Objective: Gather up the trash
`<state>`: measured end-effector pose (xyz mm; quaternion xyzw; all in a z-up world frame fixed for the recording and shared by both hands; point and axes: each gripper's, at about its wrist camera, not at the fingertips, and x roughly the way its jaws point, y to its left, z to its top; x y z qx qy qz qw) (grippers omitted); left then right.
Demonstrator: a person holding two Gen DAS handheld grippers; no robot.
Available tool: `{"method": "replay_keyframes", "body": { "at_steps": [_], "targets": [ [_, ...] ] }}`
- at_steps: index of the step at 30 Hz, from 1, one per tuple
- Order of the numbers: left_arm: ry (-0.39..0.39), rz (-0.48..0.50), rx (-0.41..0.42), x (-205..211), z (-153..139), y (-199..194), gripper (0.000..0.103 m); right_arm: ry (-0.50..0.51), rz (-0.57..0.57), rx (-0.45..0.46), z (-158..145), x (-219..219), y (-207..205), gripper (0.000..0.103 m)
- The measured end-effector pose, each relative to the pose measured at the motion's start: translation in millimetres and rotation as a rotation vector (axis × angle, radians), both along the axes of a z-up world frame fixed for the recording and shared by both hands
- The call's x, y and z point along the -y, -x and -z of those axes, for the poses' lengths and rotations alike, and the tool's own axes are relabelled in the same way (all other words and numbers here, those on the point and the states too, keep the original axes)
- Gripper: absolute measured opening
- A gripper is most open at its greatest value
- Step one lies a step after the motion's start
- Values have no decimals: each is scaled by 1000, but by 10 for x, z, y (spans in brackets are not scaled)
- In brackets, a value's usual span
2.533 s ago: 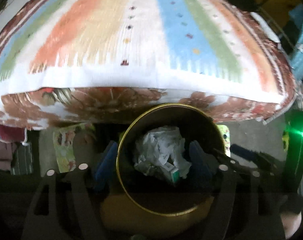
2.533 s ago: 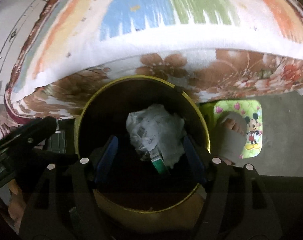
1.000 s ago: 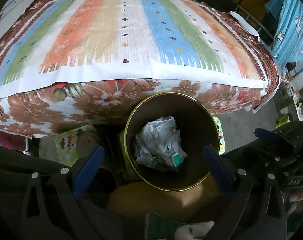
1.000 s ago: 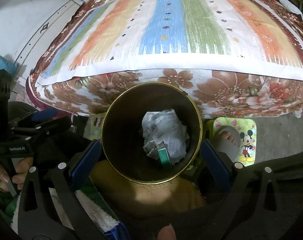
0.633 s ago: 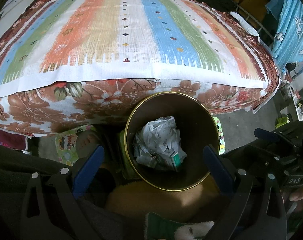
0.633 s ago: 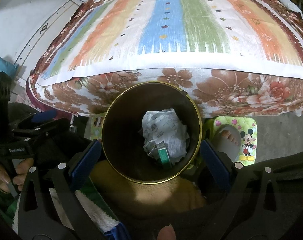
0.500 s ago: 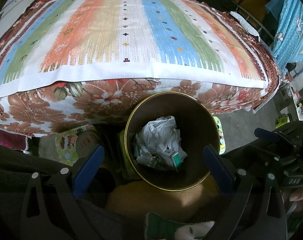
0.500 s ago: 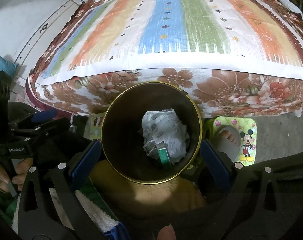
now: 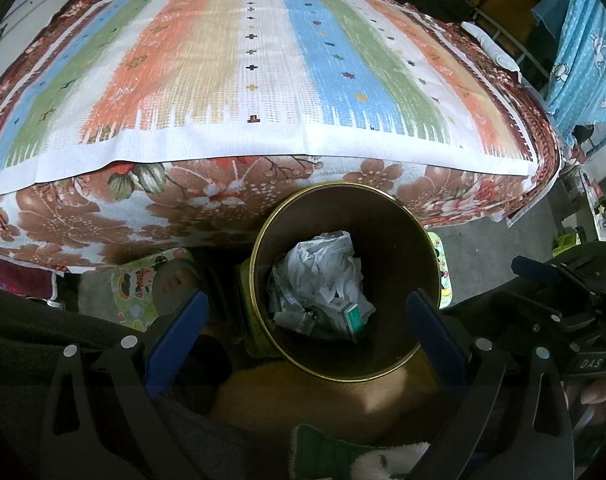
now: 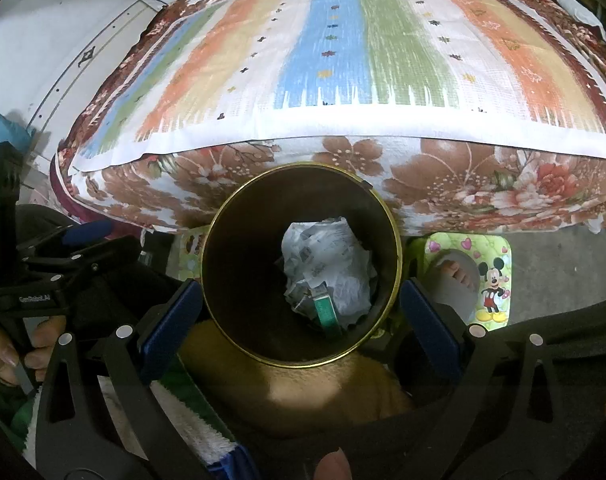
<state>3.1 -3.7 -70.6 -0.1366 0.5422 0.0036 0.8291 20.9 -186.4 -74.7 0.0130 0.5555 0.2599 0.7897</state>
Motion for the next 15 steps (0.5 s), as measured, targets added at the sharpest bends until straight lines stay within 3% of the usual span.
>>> {"method": "replay_keyframes", "body": {
  "at_steps": [15],
  "targets": [
    [0,0,-1,3,-1,-1,97,5,1,-5,24,18,11,94]
  ]
}}
